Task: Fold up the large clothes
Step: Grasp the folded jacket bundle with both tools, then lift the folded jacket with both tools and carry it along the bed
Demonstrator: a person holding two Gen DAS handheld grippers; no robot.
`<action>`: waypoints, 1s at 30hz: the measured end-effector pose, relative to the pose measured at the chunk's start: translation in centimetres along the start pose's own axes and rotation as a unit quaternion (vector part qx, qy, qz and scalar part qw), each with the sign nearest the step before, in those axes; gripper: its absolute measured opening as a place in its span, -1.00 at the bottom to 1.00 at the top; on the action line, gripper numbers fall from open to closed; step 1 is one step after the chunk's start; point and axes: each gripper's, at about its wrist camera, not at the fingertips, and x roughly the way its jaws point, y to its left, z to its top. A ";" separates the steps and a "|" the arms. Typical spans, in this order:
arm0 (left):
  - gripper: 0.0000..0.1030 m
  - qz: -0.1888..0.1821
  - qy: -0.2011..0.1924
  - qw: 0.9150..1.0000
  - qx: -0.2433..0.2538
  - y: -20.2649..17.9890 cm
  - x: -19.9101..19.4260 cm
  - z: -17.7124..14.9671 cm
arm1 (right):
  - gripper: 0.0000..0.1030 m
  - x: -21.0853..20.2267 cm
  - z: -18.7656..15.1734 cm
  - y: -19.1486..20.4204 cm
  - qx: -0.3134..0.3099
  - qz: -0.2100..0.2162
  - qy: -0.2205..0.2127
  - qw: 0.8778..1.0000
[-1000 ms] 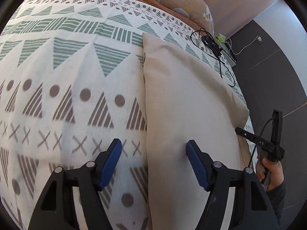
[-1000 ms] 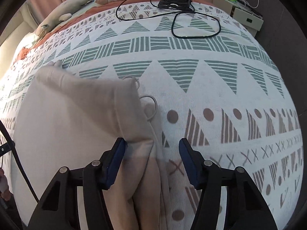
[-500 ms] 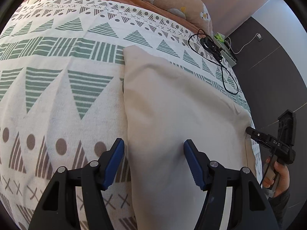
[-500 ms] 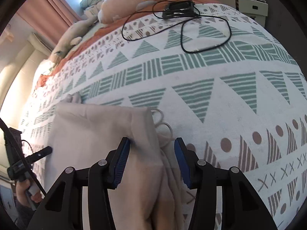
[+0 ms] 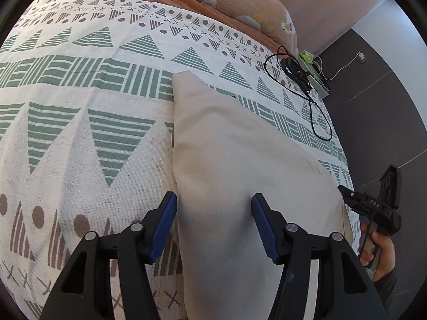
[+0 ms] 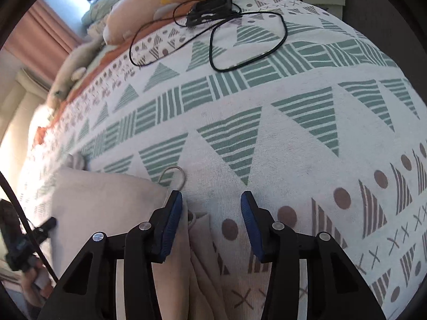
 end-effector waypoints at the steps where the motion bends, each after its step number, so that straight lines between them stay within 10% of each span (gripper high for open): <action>1: 0.14 -0.002 -0.001 1.000 -0.001 0.1 -0.2 -0.1 | -0.15 -0.5 0.0 -0.4 0.005 0.020 0.003 1.000; 8: 0.14 -0.020 -0.003 1.000 -0.009 0.7 -1.4 -0.4 | 0.57 -3.6 0.4 -2.9 0.020 0.115 0.022 0.993; 18: 0.14 -0.025 0.013 1.000 0.004 0.2 -1.2 -1.4 | 0.33 0.9 -1.8 -4.0 -0.002 0.156 0.134 0.979; 30: 0.09 0.029 0.006 0.999 0.025 -0.5 1.7 0.1 | -0.09 5.5 -0.2 -4.4 0.046 0.205 0.135 0.968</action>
